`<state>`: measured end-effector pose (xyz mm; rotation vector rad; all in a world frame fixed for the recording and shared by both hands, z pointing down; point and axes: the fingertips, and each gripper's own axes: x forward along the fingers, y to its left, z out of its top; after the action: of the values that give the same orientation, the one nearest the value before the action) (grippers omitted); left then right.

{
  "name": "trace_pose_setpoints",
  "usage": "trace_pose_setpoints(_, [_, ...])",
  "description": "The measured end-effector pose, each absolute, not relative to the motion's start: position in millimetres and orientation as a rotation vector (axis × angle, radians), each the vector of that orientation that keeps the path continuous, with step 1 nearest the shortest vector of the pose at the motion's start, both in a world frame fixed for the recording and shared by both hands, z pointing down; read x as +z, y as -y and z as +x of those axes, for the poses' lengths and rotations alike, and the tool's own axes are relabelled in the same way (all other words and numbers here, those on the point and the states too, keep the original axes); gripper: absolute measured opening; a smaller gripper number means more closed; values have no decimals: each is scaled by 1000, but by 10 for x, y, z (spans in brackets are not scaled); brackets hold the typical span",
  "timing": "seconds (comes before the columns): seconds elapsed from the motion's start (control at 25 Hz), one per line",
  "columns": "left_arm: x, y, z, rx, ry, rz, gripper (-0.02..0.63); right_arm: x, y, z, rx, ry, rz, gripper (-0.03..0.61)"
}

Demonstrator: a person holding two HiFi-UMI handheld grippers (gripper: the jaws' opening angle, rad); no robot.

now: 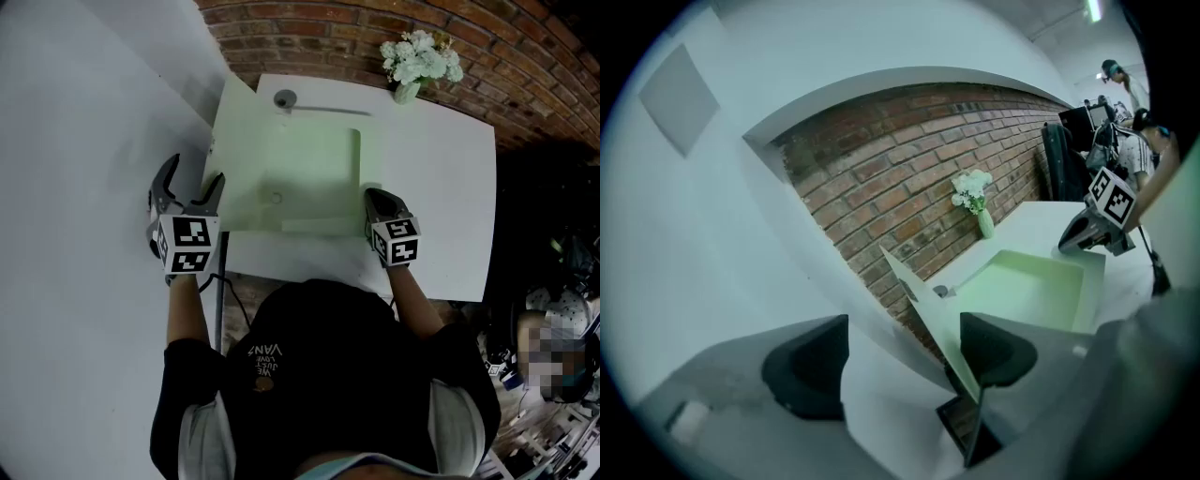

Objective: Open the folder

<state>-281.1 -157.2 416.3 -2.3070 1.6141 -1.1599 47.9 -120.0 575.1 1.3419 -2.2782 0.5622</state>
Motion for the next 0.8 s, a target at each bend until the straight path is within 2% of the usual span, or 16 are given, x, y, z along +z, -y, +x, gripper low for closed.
trace_pose_setpoints(0.8, [4767, 1603, -3678, -1223, -1790, -2284, 370, 5838, 1163, 487, 556, 2184, 1401, -2])
